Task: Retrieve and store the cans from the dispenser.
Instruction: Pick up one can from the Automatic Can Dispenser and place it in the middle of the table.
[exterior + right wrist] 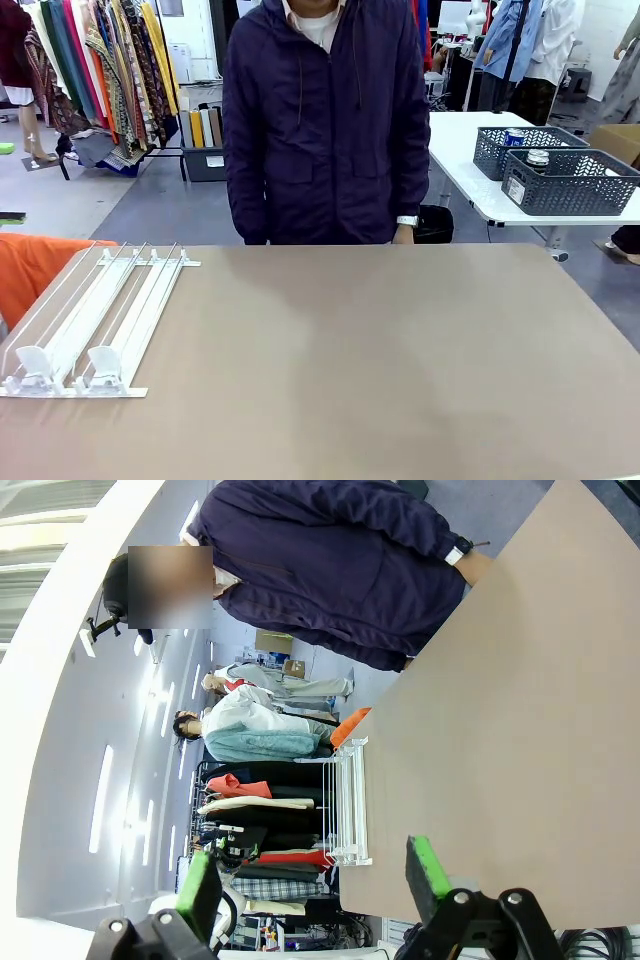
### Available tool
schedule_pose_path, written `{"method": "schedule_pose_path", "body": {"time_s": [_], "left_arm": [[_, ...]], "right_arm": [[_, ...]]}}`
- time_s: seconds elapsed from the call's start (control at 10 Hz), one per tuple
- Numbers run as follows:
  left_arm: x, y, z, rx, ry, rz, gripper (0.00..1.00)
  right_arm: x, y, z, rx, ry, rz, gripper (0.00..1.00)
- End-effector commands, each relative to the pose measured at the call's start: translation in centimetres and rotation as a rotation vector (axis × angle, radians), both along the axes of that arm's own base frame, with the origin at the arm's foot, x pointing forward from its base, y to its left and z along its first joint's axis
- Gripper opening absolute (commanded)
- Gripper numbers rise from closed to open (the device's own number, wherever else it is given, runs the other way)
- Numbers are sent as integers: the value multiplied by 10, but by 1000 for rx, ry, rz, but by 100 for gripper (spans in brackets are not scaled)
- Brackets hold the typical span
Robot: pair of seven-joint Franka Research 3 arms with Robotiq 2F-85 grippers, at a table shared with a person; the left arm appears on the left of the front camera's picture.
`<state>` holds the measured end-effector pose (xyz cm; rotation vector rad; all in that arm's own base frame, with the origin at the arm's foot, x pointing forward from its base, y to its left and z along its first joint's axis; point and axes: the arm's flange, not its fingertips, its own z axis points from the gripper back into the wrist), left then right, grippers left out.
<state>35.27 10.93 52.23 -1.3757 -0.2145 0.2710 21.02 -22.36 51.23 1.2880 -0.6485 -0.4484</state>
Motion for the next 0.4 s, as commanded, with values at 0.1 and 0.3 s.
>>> {"method": "schedule_pose_path", "body": {"time_s": [0.1, 0.3], "left_arm": [[-2, 1, 1, 5, 1, -11, 100], [-2, 1, 1, 5, 1, -11, 100]], "right_arm": [[3, 1, 2, 6, -39, -1, 100], [3, 1, 2, 6, -39, -1, 100]]}}
